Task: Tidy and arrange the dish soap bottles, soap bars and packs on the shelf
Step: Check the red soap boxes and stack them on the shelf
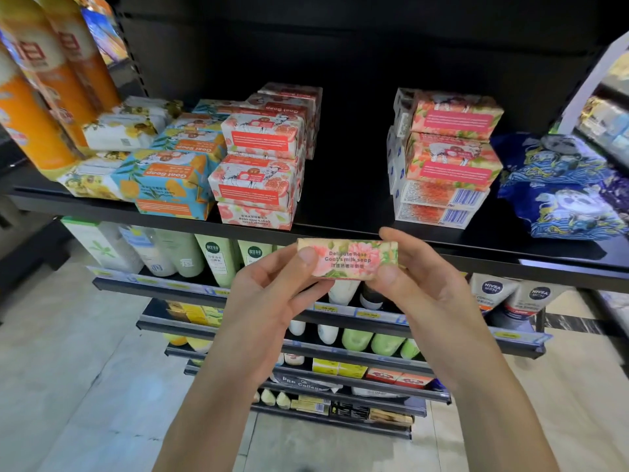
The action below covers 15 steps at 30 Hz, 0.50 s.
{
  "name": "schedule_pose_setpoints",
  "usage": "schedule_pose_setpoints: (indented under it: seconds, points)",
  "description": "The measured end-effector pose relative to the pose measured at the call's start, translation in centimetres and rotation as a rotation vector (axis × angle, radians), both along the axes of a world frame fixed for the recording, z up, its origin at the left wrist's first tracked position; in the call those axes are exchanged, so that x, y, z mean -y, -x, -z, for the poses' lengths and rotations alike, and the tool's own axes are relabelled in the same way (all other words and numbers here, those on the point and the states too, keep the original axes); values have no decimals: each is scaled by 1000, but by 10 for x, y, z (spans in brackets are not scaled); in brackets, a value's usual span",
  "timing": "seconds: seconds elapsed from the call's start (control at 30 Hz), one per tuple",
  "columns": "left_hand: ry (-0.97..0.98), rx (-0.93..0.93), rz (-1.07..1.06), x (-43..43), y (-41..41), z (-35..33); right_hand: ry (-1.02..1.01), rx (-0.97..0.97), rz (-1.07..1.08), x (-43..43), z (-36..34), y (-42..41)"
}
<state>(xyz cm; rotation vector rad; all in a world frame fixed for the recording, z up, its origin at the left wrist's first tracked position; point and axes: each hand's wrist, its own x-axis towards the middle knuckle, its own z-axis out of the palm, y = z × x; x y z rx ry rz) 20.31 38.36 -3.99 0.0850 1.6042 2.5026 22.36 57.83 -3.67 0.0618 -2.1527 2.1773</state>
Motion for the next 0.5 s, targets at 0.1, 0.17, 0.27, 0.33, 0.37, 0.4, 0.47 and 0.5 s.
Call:
schedule_pose_setpoints:
  seconds: [0.1,0.17,0.27,0.33,0.37,0.4,0.47,0.5]
  points:
    - [-18,-11,1,1,0,0,23,74,26,4,-2,2]
    - [-20,-17,0,1,1,0,37,80,28,6,-5,4]
    - [-33,-16,-4,2,2,0,52,84,33,7,-5,6]
    - [-44,-18,5,2,3,0,60,96,29,6,-4,8]
    - [-55,-15,9,3,4,0,69,97,26,6,-3,9]
    - [-70,-8,10,3,4,0,80,93,22,6,-2,10]
    - [-103,1,16,3,5,0,102,74,12,6,1,11]
    - [-110,-5,23,3,6,0,116,60,9,5,1,12]
